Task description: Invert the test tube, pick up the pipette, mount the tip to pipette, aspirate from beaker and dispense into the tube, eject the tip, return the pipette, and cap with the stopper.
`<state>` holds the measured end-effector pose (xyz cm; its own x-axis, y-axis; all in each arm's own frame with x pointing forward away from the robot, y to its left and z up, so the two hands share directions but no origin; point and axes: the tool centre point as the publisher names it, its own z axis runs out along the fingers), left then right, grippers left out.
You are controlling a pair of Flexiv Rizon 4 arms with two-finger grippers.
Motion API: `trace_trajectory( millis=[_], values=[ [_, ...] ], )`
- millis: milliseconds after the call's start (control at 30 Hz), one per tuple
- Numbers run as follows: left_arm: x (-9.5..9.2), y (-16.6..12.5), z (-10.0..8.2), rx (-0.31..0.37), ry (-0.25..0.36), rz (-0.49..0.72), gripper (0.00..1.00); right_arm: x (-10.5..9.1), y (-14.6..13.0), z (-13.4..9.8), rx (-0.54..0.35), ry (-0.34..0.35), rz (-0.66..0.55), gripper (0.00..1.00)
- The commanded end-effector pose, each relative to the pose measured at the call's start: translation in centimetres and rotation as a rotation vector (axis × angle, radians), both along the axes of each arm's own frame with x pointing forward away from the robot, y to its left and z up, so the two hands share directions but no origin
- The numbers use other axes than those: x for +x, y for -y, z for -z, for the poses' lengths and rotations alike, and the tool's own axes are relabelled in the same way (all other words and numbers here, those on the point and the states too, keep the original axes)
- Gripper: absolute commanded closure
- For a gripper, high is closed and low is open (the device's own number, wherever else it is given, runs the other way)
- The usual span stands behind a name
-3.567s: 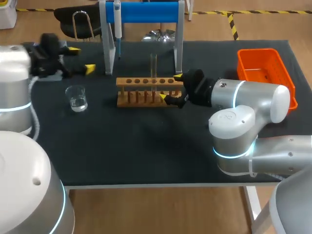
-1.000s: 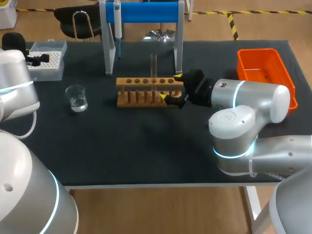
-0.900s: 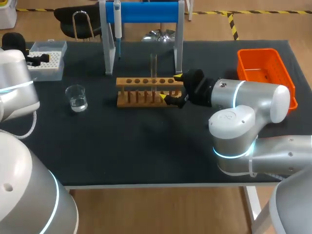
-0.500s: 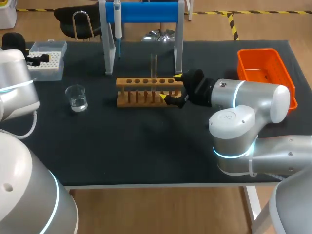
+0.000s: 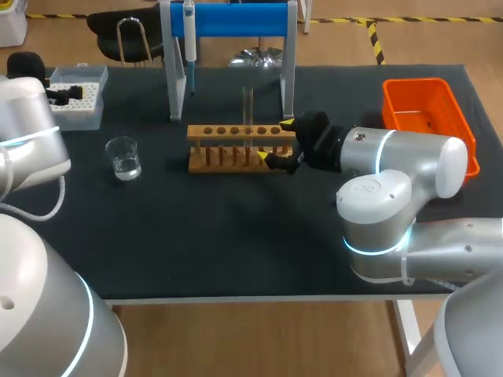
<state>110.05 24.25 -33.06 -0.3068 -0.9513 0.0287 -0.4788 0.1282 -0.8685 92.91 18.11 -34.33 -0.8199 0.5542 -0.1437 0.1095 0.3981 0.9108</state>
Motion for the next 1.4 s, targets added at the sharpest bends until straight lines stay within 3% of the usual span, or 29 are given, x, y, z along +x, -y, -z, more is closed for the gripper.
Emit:
trace_trajectory(
  millis=[33, 633, 800, 1167, 1200, 1233, 1267, 1333, 1400],
  values=[
    [0.7, 0.7, 0.7, 0.019, 0.024, -0.016, 0.0, 0.0, 0.1, -0.1, -0.003, -0.004, -0.002, 0.0],
    [1.6, 1.5, 1.5, 0.005, 0.035, -0.051, 0.0, 0.0, 0.1, -0.1, -0.003, -0.004, -0.002, 0.0],
    [1.9, 1.7, 1.6, 0.002, 0.017, -0.045, 0.17, 0.0, 0.1, -0.1, -0.003, -0.004, -0.002, 0.0],
    [2.8, 1.6, 2.0, -0.003, -0.001, -0.041, 0.24, 0.0, 0.1, -0.1, -0.003, -0.004, -0.002, 0.0],
    [2.9, 1.7, 2.0, -0.004, -0.003, -0.036, 0.42, 0.0, 0.1, -0.1, -0.003, -0.004, -0.002, 0.0],
    [3.0, 1.7, 2.0, -0.004, -0.004, -0.034, 0.65, 0.0, 0.1, -0.1, -0.003, -0.004, -0.002, 0.0],
    [3.0, 1.7, 2.0, -0.004, -0.005, -0.033, 0.69, 0.0, 0.1, -0.1, -0.003, -0.004, -0.002, 0.0],
    [3.1, 1.7, 2.0, -0.004, -0.008, -0.032, 0.59, 0.0, 0.1, -0.1, -0.003, -0.004, -0.002, 0.0],
    [3.2, 1.7, 2.0, -0.005, -0.009, -0.03, 0.58, 0.0, 0.1, -0.1, -0.003, -0.004, -0.002, 0.0]
  ],
)
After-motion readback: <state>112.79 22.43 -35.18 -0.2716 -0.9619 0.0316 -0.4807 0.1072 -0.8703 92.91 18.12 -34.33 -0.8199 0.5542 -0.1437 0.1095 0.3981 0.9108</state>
